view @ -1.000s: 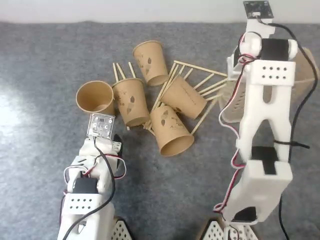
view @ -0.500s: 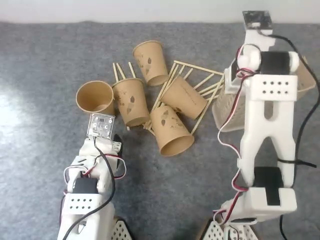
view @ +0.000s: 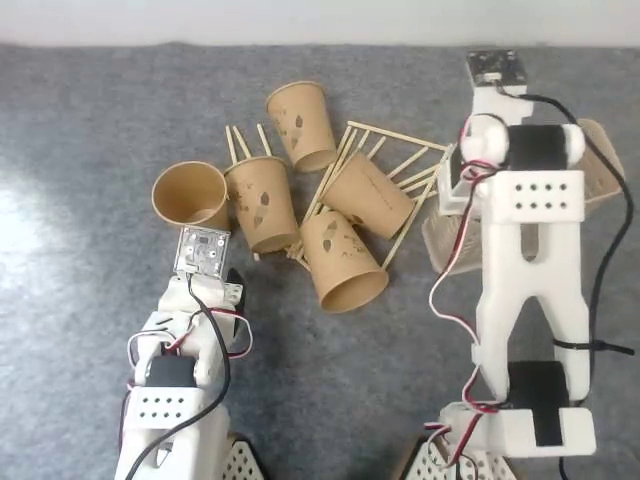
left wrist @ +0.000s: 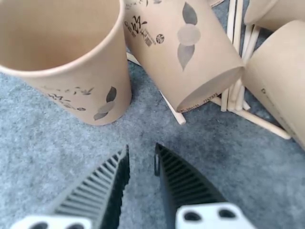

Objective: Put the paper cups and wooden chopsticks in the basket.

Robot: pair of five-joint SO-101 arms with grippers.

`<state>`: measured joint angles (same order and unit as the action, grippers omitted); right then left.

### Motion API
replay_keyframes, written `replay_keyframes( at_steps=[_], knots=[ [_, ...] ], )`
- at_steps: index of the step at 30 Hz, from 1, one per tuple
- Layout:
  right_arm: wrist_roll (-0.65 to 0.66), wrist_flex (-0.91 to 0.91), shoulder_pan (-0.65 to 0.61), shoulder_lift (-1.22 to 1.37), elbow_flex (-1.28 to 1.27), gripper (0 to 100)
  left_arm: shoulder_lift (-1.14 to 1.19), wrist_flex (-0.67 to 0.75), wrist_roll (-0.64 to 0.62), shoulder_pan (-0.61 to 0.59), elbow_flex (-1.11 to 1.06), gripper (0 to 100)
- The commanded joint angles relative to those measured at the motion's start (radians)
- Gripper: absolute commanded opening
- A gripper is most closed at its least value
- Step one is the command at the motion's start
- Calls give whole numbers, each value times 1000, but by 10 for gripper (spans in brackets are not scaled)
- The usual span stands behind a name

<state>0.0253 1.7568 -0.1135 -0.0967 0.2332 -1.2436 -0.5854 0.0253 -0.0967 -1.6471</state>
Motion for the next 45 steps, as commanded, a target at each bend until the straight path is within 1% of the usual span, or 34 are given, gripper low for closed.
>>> replay_keyframes(
  at_steps=[1,6,11,13,16,18,21,27,30,32,35,39,41,42,44,45],
  knots=[
    [-20,38,-22,-51,5,6,-11,26,-2,8,5,83],
    [-32,38,-18,-51,41,6,-11,26,-2,8,5,83],
    [-26,39,-5,-51,18,20,-11,26,-2,6,5,83],
    [-25,39,-2,-51,-5,69,-11,26,-2,6,5,83],
    [-25,39,-1,-51,-44,174,-11,26,-2,6,5,83],
    [-20,39,-1,-58,-51,211,-11,26,-2,6,7,84],
    [38,39,-2,-70,-31,213,-11,25,-2,-2,18,86],
    [106,39,-1,-162,41,213,-11,23,-9,-3,30,88],
    [161,38,-2,-202,103,213,-11,20,-9,-5,42,130],
    [198,38,-2,-216,144,213,-12,-12,-5,-25,90,159],
    [219,35,-2,-219,190,213,-12,-117,-9,-81,255,182],
    [222,16,-1,-185,187,213,-12,-252,-5,-95,429,193],
    [222,16,-1,-166,189,213,-12,-265,0,-103,489,193],
    [224,18,-1,-165,190,213,-12,-264,17,-126,521,193],
    [224,28,4,-188,212,213,-2,-241,81,-180,584,193],
    [224,33,27,-211,221,213,3,-219,120,-201,596,193]
  ],
)
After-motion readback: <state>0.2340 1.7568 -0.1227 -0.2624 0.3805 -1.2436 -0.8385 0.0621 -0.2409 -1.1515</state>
